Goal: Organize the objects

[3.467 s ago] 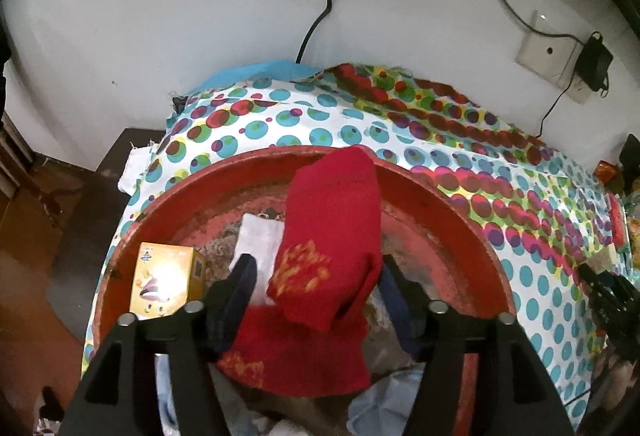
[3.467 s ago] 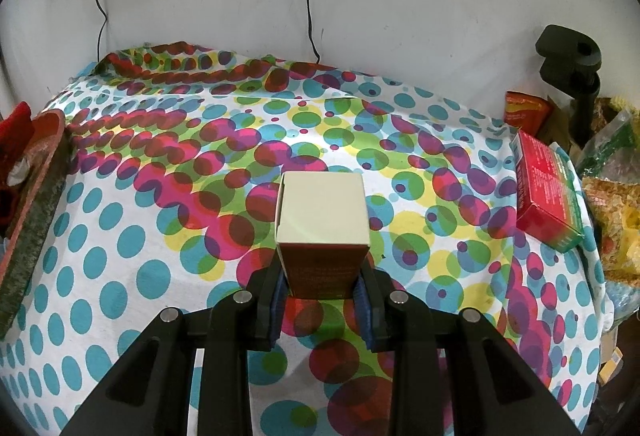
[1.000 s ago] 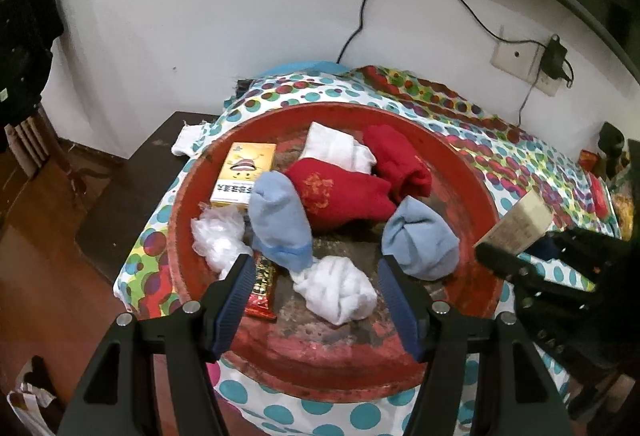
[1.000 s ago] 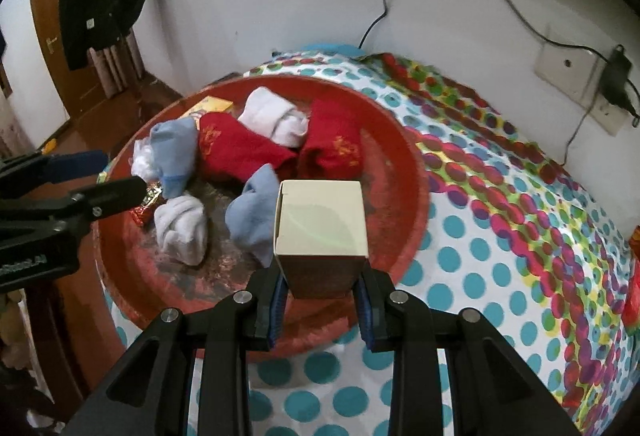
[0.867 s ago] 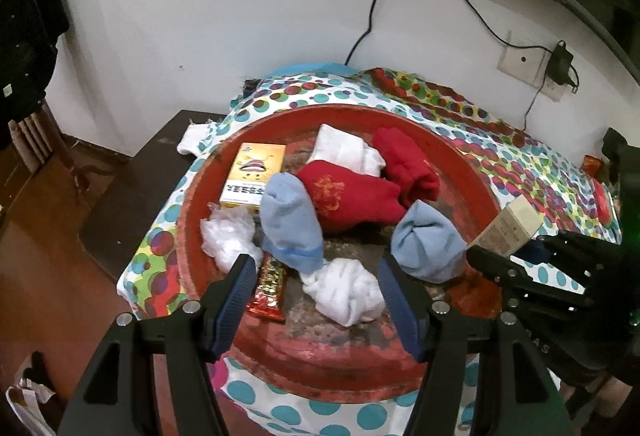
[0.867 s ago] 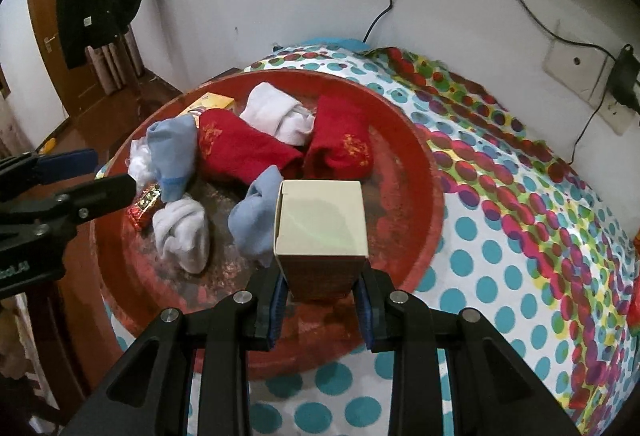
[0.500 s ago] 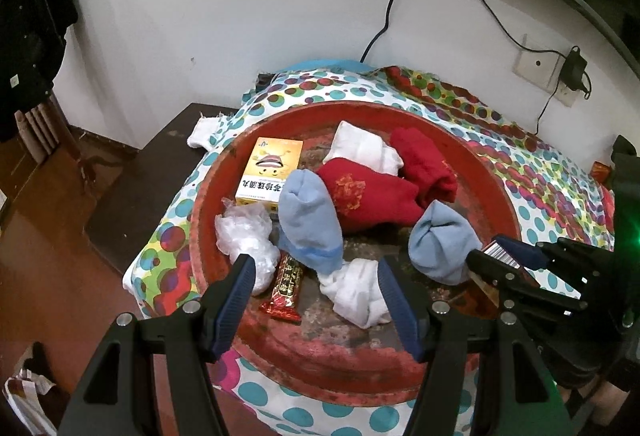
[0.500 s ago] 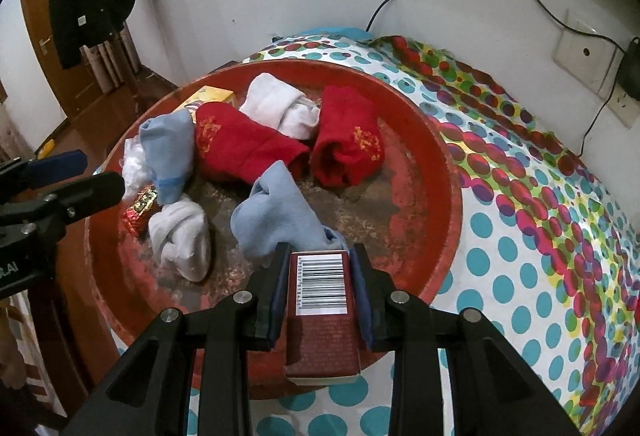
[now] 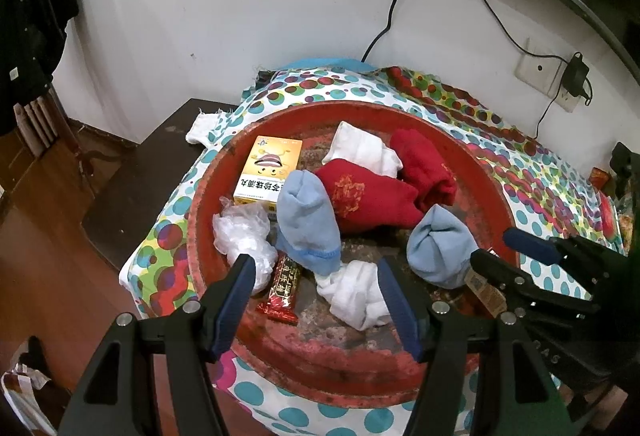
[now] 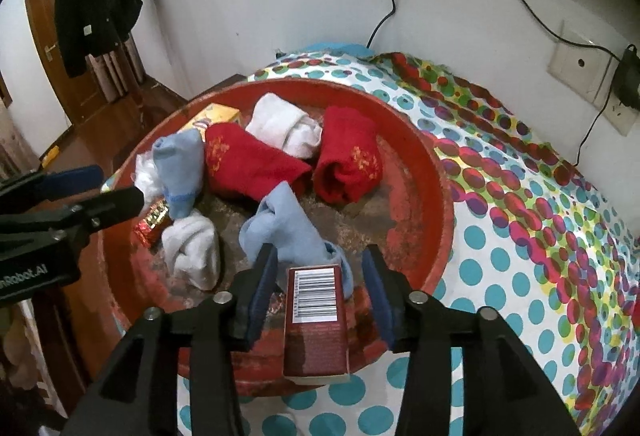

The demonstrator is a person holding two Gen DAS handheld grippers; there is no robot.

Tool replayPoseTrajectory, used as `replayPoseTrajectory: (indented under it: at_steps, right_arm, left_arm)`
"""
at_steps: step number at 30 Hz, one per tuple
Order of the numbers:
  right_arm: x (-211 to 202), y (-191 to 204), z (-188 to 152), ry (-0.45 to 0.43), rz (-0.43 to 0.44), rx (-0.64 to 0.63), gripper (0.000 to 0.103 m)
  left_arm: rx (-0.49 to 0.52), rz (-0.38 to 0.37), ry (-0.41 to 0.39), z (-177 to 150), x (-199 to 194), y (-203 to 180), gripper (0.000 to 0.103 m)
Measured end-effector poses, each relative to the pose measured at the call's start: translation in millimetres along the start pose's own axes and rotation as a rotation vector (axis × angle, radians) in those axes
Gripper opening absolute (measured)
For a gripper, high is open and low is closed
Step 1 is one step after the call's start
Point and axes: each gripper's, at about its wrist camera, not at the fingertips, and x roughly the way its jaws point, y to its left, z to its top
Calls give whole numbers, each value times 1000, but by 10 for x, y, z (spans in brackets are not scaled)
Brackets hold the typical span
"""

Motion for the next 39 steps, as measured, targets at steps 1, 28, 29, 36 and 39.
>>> replayPoseTrajectory:
  at_steps: [1, 28, 29, 36, 39]
  right_arm:
    - [-27, -8, 4, -7, -3, 2, 52]
    - [-592, 325, -256, 82, -70, 21, 97]
    - [-606, 329, -261, 81, -72, 23, 98]
    - [-624, 352, -268, 93, -87, 23, 100]
    - [-624, 357, -269, 98, -92, 19, 100]
  left_arm:
    - [1, 2, -2, 1, -5, 3, 65]
    - [64, 59, 34, -56, -172, -218, 65]
    - [62, 55, 38, -65, -172, -232, 65]
    - [59, 54, 31, -68, -229, -280, 65]
    - [54, 48, 37, -66, -240, -274, 65]
